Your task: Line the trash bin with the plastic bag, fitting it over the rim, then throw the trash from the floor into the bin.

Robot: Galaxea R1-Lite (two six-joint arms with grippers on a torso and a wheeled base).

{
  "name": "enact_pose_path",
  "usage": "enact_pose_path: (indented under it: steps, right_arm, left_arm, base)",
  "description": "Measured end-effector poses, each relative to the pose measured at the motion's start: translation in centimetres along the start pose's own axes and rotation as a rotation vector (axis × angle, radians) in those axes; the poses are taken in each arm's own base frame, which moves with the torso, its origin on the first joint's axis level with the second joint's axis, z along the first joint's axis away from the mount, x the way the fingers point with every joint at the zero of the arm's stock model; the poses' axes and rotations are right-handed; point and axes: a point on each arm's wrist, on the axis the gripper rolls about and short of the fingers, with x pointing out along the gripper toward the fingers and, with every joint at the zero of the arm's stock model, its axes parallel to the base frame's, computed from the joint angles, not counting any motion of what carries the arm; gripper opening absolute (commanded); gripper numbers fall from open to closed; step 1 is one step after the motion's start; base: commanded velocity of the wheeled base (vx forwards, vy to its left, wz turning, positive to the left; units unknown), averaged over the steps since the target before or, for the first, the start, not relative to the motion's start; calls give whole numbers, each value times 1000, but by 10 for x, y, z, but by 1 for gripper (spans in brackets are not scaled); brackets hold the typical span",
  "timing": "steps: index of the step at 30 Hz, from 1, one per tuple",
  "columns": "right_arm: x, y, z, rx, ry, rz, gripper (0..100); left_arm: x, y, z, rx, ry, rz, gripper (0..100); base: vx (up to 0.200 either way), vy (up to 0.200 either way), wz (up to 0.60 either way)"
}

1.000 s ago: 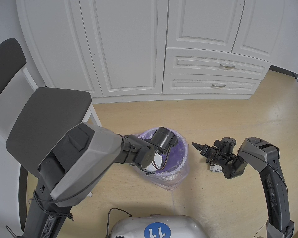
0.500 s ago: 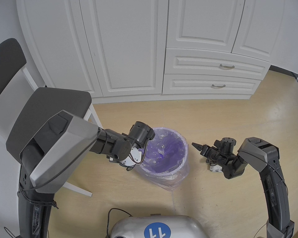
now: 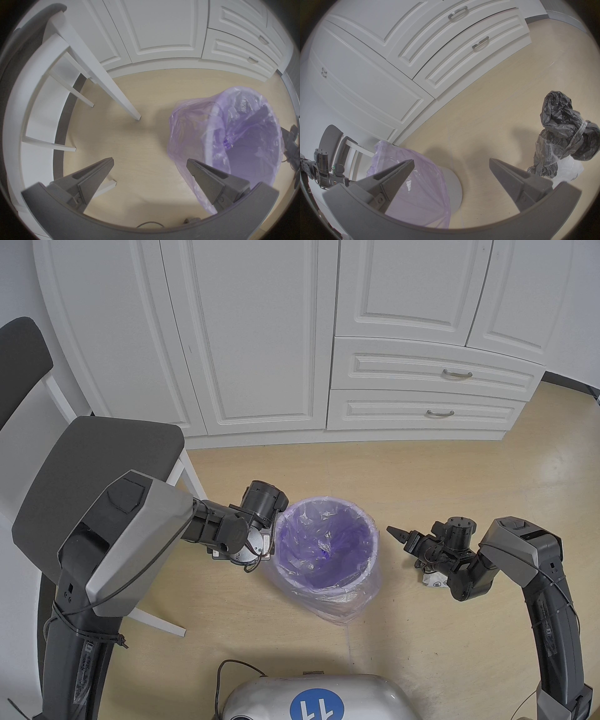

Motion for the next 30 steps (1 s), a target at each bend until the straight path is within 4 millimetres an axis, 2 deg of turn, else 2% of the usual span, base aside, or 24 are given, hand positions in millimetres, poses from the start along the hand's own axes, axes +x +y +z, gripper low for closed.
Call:
enact_pose_path:
  steps: [4,8,15,23,30]
  right_arm:
    - [0,0,0,0,0,0,100]
    - [0,0,0,0,-1,-1,100]
    - [0,0,1,-1,0,4,100]
    - [0,-1,0,1,0,0,100]
    - [0,-1,0,1,-1,-1,100]
  left_arm:
    - [14,-7,1,-10,-3,-18,100]
    - [36,-12,-3,-14,4,-13,100]
    - [63,-10,-11,-27,24,10,100]
    - [57,-6,-11,-35,33,15,100]
    - [33,1,-12,-21,48,18,100]
  base:
    - [0,0,0]
    - [0,0,0]
    - [0,0,0]
    - [0,0,0]
    - [0,0,0]
